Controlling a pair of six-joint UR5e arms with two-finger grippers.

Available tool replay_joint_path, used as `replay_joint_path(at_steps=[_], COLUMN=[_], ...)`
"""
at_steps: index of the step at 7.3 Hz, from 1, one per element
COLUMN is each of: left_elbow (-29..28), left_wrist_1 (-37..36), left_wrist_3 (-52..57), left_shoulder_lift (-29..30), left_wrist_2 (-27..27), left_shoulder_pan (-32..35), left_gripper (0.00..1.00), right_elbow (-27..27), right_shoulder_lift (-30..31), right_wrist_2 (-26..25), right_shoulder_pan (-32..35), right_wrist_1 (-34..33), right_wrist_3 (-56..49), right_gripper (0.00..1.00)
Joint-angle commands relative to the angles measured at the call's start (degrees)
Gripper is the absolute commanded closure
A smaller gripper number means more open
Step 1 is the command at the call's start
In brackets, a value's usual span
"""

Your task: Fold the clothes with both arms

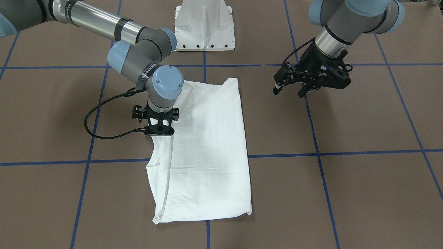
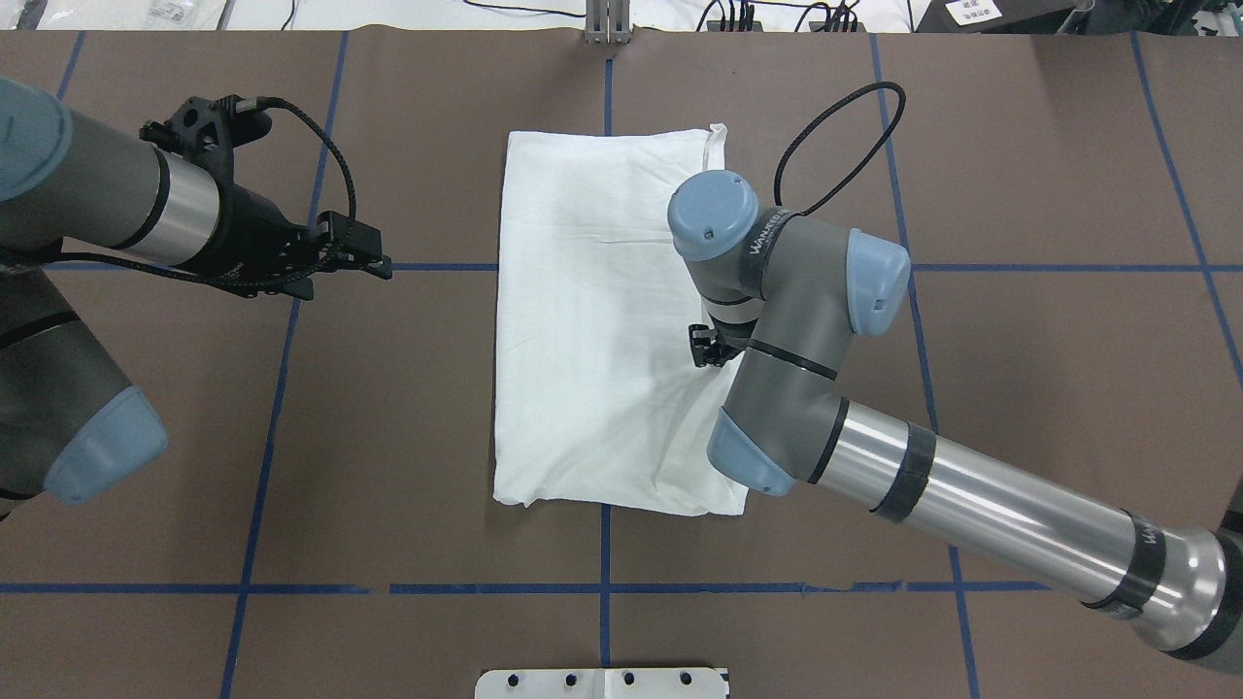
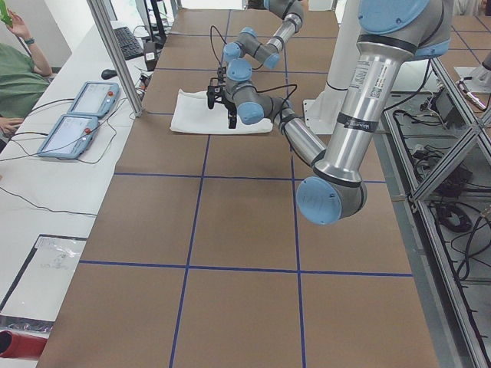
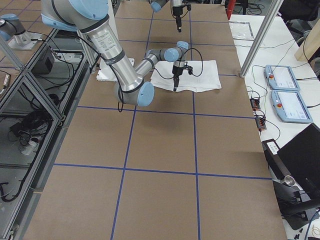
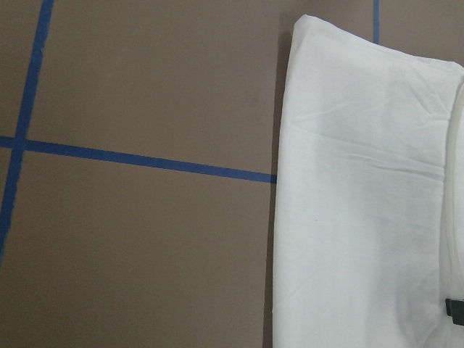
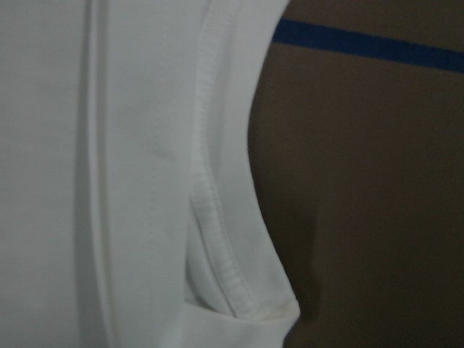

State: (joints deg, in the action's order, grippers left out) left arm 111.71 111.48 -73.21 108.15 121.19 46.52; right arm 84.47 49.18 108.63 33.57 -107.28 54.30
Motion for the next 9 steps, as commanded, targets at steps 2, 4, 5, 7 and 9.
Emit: replay_joint_path(at_steps=[2,4,5,7,9], left_elbow=[-0.2,-0.3,-0.1,-0.1,-0.3], left_wrist_1=[-0.1,-0.1,-0.1,-0.1,-0.1], left_wrist_3=[-0.4,-0.4,-0.5,-0.5,-0.2], left_shoulder_lift=[0.3,0.4,0.5,0.5,0.2], left_wrist_2=[0.1,0.0,0.1,0.1,0.0], left_shoulder_pan=[-0.6,-1.3,-1.3,-1.3,-1.3], left_gripper=[0.00,0.00,0.00,0.00,0.00], right_elbow=[9.4,12.1,15.1,18.4,18.6], right_shoulder_lift=[9.4,9.2,8.7,8.0,5.7], right_wrist_2=[-0.3,0.4,0.6,0.6,-2.4], right_shoulder_pan=[1.8,1.8,1.8,-1.9,-7.3], right_wrist_1=[-1.0,-1.1,-1.0,-0.1,-0.1], right_wrist_3=[-4.7,-4.8,-4.4,-2.8,-2.3], right_gripper=[0.00,0.00,0.00,0.00,0.00])
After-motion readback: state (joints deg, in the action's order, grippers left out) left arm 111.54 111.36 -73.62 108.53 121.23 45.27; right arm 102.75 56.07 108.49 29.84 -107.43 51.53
